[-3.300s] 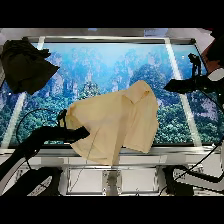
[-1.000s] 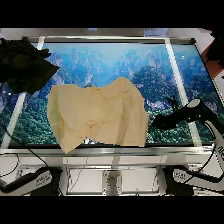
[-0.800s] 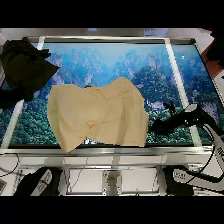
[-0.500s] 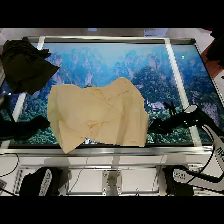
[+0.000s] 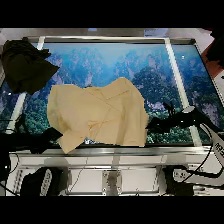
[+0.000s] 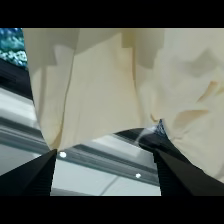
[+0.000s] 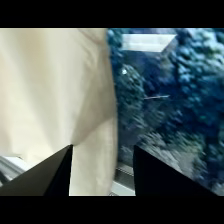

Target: Fold the shirts.

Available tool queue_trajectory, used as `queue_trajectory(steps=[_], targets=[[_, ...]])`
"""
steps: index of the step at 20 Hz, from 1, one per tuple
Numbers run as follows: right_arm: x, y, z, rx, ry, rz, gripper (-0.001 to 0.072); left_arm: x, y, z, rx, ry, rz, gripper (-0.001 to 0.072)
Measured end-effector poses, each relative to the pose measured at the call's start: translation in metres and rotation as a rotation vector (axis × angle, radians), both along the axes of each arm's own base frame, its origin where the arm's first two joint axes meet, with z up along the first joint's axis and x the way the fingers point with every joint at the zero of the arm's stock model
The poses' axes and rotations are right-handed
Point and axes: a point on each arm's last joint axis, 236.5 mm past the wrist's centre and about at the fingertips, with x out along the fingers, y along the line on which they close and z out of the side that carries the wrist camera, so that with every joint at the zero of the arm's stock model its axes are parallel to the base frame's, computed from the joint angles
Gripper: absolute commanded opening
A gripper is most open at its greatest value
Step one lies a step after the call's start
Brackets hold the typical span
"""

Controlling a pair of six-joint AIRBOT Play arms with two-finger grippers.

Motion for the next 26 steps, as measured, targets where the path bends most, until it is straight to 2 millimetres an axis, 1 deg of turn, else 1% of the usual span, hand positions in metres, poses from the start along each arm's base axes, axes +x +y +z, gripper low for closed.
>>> queue_trajectory(steps=[2,4,5,6,7,10,13,16,19,21,22,23,24,25,26], targets=[[0.002,0.006,-0.001,0.009,-0.005,0.002,0.0447,-0.007,-0.008,-0.01,-0.039,0.032,0.012,0.0706],[0.001,0.015,-0.003,0.015,-0.004,0.028,0.0445,-0.013,-0.014,-0.019,-0.071,0.066,0.025,0.0706],[-0.002,0.021,-0.004,0.016,-0.002,0.049,0.032,-0.016,-0.017,-0.023,-0.085,0.08,0.031,0.0706],[-0.004,0.027,-0.007,0.009,-0.004,0.074,0.0131,-0.018,-0.02,-0.026,-0.097,0.088,0.034,0.0706],[-0.007,0.03,-0.011,-0.003,-0.004,0.099,0.0035,-0.019,-0.022,-0.028,-0.108,0.096,0.039,0.0706],[-0.012,0.044,-0.009,0.01,-0.006,0.146,0.0031,-0.022,-0.025,-0.033,-0.129,0.111,0.058,0.0706],[-0.012,0.053,0.002,0.046,-0.011,0.178,0.0031,-0.022,-0.026,-0.04,-0.141,0.12,0.088,0.0706],[-0.004,0.059,0.015,0.071,-0.036,0.196,0.0031,-0.028,-0.029,-0.05,-0.152,0.145,0.106,0.0705],[0.009,0.064,0.029,0.095,-0.072,0.195,0.0031,-0.035,-0.031,-0.063,-0.161,0.172,0.123,0.0705],[0.019,0.068,0.038,0.112,-0.099,0.188,0.0031,-0.034,-0.029,-0.074,-0.157,0.166,0.147,0.0703],[0.024,0.07,0.044,0.124,-0.113,0.182,0.0031,-0.032,-0.028,-0.079,-0.152,0.154,0.163,0.065],[0.028,0.072,0.048,0.133,-0.124,0.177,0.0031,-0.028,-0.025,-0.082,-0.147,0.137,0.179,0.0511],[0.032,0.073,0.052,0.139,-0.135,0.173,0.0031,-0.023,-0.023,-0.084,-0.14,0.115,0.197,0.0429],[0.036,0.075,0.055,0.147,-0.145,0.169,0.0031,-0.017,-0.02,-0.085,-0.133,0.09,0.213,0.0403],[0.039,0.076,0.058,0.153,-0.154,0.166,0.0031,-0.011,-0.016,-0.086,-0.124,0.067,0.228,0.0402]])
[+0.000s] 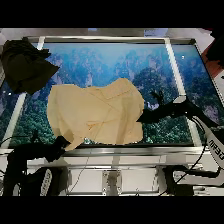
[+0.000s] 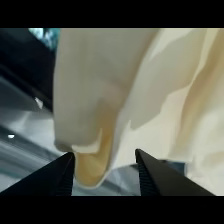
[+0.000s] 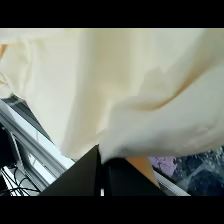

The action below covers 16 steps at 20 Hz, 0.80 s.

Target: Fold the shirts.

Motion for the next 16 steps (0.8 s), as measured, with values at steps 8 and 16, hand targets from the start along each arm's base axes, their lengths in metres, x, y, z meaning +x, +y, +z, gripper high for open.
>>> queue_trajectory(steps=[8,16], targets=[[0.015,0.004,0.026,0.039,-0.096,-0.018,0.0029,0.042,0.015,0.024,0.036,-0.159,0.071,0.0014],[0.02,-0.063,0.23,-0.03,-0.648,-0.148,0.0028,0.146,0.055,0.341,0.348,-0.967,0.015,0.0015]])
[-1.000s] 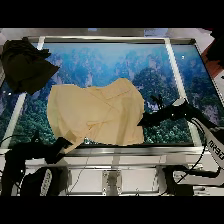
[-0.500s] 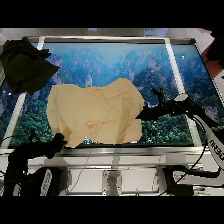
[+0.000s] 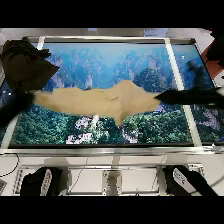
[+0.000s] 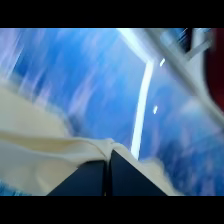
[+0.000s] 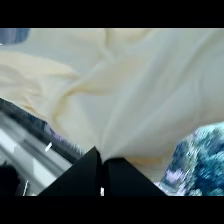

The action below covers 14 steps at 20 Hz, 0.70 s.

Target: Fold the shirts.

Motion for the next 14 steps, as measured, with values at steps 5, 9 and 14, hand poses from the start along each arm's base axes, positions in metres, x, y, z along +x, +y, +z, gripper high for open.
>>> queue_trajectory(steps=[5,9,14], targets=[[-0.054,-0.024,0.167,-0.192,-0.522,-0.194,0.0026,-0.052,-0.012,0.187,0.241,-0.418,-0.003,0.0014],[-0.073,-0.035,0.238,-0.266,-0.747,-0.323,0.0027,-0.065,-0.018,0.216,0.324,-0.456,-0.024,0.0014],[-0.008,-0.041,0.168,-0.086,-0.447,-0.212,0.0028,0.016,-0.008,0.129,0.302,-0.125,-0.142,0.0014]])
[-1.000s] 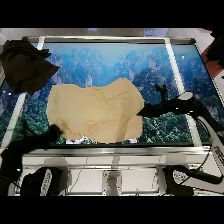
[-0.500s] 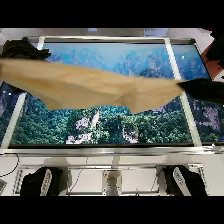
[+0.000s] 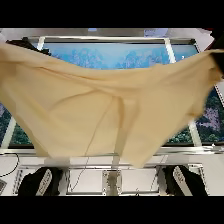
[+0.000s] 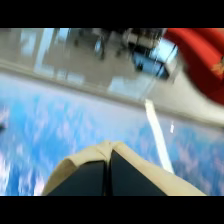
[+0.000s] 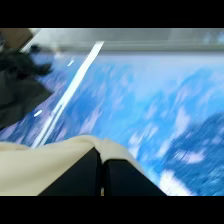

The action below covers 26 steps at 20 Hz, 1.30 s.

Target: Fold the shirts.

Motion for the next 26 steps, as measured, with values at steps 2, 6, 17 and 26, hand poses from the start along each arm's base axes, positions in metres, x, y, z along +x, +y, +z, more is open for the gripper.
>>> queue_trajectory(steps=[2,6,17,26], targets=[[0.036,0.005,-0.058,0.064,0.163,0.056,0.0028,0.047,0.002,-0.064,-0.008,0.186,-0.052,0.0014],[0.109,0.022,-0.184,0.072,0.392,0.043,0.0029,0.129,-0.01,-0.197,-0.048,0.475,-0.138,0.0134],[0.234,-0.011,-0.253,-0.009,0.175,-0.317,0.0482,0.242,0.016,-0.2,-0.205,0.244,0.06,0.0703],[0.066,-0.123,-0.354,-0.085,0.801,-0.295,0.0482,0.067,0.042,-0.168,0.081,0.379,0.086,0.0701]])
